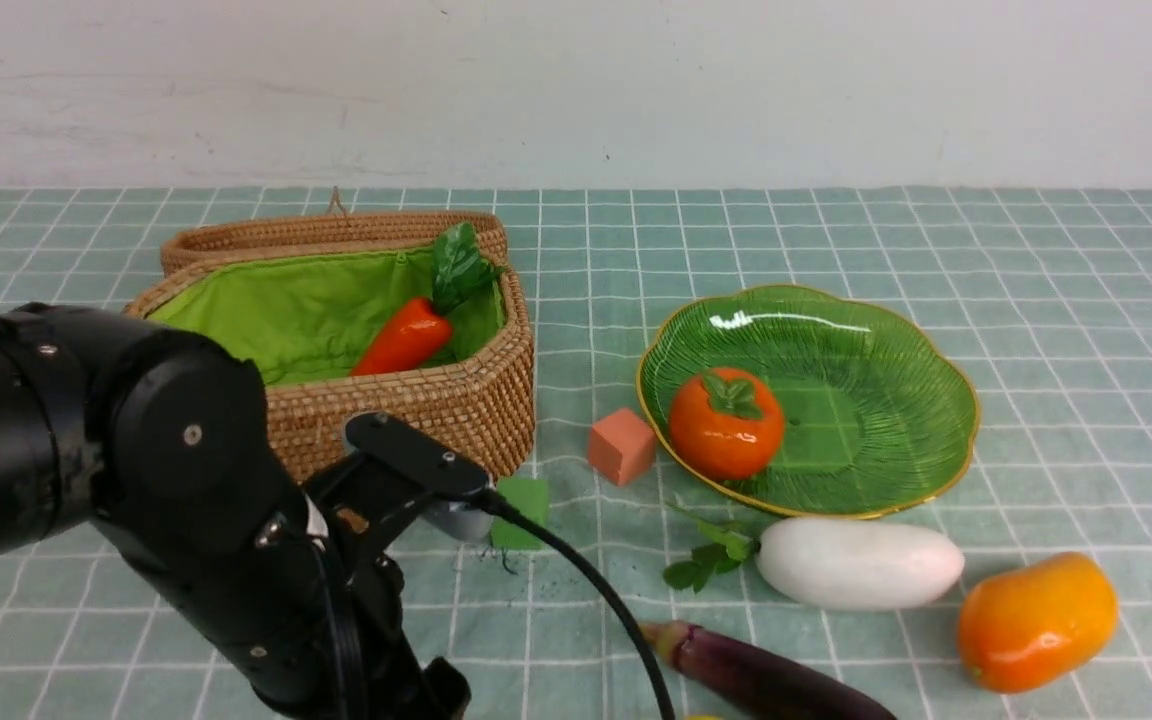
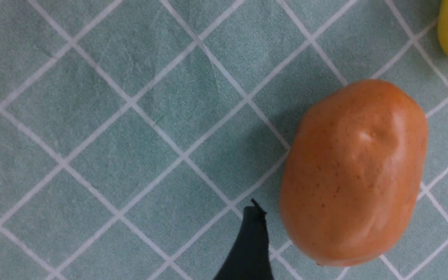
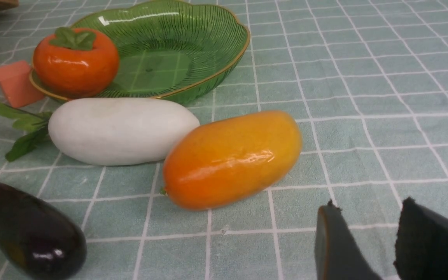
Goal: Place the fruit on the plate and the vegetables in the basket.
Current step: Grab a potato with your left arm and place it in the basket on the left
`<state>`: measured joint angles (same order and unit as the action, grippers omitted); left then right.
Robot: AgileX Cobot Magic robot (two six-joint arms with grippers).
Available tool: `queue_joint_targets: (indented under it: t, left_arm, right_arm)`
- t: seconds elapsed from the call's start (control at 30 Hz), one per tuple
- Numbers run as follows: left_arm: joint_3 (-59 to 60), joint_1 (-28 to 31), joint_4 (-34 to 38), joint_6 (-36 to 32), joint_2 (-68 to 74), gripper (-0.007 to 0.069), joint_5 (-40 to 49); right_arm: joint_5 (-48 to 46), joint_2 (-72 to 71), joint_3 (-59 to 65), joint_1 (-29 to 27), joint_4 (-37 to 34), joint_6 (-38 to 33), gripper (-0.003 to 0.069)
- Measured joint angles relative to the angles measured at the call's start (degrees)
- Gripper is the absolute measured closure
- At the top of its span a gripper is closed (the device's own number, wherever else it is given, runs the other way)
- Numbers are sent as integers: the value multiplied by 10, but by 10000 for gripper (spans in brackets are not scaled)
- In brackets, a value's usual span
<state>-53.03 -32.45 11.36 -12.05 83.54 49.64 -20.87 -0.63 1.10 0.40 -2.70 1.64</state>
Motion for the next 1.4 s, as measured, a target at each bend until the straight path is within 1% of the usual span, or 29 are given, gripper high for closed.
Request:
queue_joint_targets:
  t: [0.1, 0.2, 0.33, 0.53, 0.67, 0.77, 0.8, 0.83, 0.87, 1.0, 1.07, 1.13, 1.2, 1.27, 1.37, 1.4]
  left_arm:
    - [0, 0, 15, -4, 41, 4, -13]
    - [-1, 0, 77, -43, 94, 14, -7]
    - [-2, -3, 111, -84, 140, 59, 13]
    - [-3, -2, 111, -89, 139, 69, 16]
    - [-11, -1, 93, -88, 129, 69, 38]
    - [-46, 17, 81, -86, 91, 69, 74]
    - [-49, 19, 81, -85, 88, 69, 77]
    - [-71, 38, 73, -78, 67, 69, 82]
    - [-75, 41, 72, -77, 64, 69, 82]
    - [-173, 136, 36, -23, 17, 69, 77]
    - [-224, 184, 21, 35, 11, 69, 52]
    - [-256, 214, 4, 94, 11, 69, 12]
    - [-270, 235, -22, 136, 11, 69, -30]
    - [-276, 242, -49, 163, 15, 69, -67]
    - [-278, 242, -77, 180, 29, 69, -89]
    - [-279, 242, -95, 197, 50, 69, -95]
  right_arm:
    - [0, 0, 0, 0, 0, 0, 415]
    - [0, 0, 0, 0, 0, 0, 415]
    - [0, 0, 0, 0, 0, 0, 415]
    - [0, 0, 0, 0, 0, 0, 415]
    - [0, 0, 0, 0, 1, 0, 415]
    - [0, 0, 0, 0, 1, 0, 415]
    - [0, 0, 0, 0, 0, 0, 415]
    - [0, 0, 0, 0, 0, 0, 415]
    - [0, 0, 0, 0, 0, 0, 415]
    - [0, 0, 0, 0, 0, 0, 415]
    - [0, 0, 0, 0, 0, 0, 415]
    - [0, 0, 0, 0, 0, 0, 415]
    - [0, 0, 0, 0, 0, 0, 415]
    - [0, 0, 0, 0, 0, 0, 415]
    - [0, 0, 0, 0, 0, 0, 415]
    - [0, 0, 0, 0, 0, 0, 415]
